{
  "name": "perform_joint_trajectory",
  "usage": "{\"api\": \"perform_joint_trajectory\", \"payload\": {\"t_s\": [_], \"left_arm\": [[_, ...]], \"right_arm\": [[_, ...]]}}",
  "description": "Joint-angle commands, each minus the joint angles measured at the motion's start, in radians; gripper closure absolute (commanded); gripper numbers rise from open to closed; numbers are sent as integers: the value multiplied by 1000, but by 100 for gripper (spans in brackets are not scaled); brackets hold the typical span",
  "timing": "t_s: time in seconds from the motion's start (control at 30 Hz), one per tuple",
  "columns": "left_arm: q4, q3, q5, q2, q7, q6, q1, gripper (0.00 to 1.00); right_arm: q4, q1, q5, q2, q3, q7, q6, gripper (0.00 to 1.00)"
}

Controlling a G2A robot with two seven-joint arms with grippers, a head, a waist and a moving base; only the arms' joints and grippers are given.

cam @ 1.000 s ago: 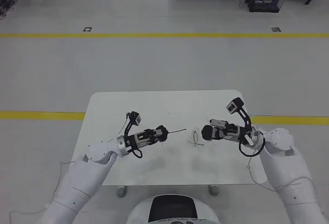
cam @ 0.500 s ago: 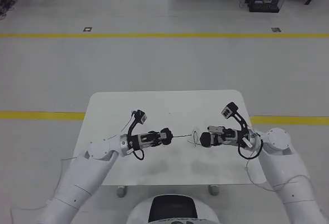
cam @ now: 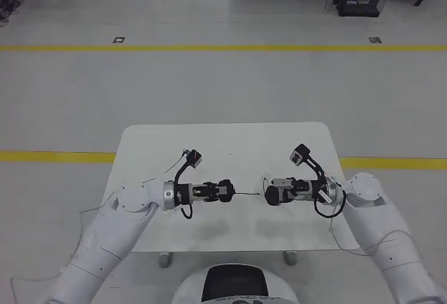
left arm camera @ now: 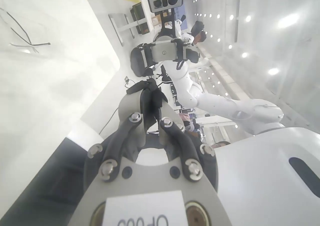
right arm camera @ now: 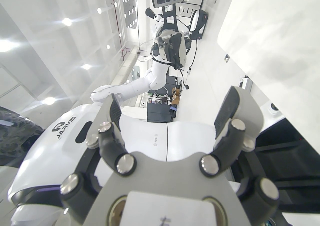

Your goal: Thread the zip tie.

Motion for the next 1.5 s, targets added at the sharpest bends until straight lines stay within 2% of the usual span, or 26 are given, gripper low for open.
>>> {"api": "perform_joint_trajectory", "payload": {"t_s": [0.0,0.17,0.43,0.57,0.67,0.77,0.8,1.13,1.27,1.47], "left_arm": [[1,8,-12,-1,11,-6,-1,100],[10,26,-31,-2,25,-9,-7,100],[2,31,-33,-3,52,-9,-6,100],[19,31,-133,-4,3,-9,-8,100],[29,29,-143,-4,-20,-9,-16,100],[34,31,-146,-4,-34,-9,-17,100],[37,31,-137,-3,-33,-9,-19,100],[45,44,-121,-4,-30,-9,-24,100],[45,44,-121,-4,-30,-9,-24,100],[45,44,-121,-4,-30,-9,-24,100]], "right_arm": [[16,-1,22,0,-2,6,6,0],[46,23,100,7,-57,6,-15,0],[30,12,103,6,-63,-15,-14,0],[31,9,134,10,-60,6,-17,0],[33,11,157,15,-66,6,-18,0],[42,15,169,21,-70,6,-22,36],[44,17,173,22,-73,6,-23,52],[70,40,161,34,-116,6,-42,61],[83,49,143,33,-128,6,-53,71],[95,54,125,32,-138,-12,-68,77]]}}
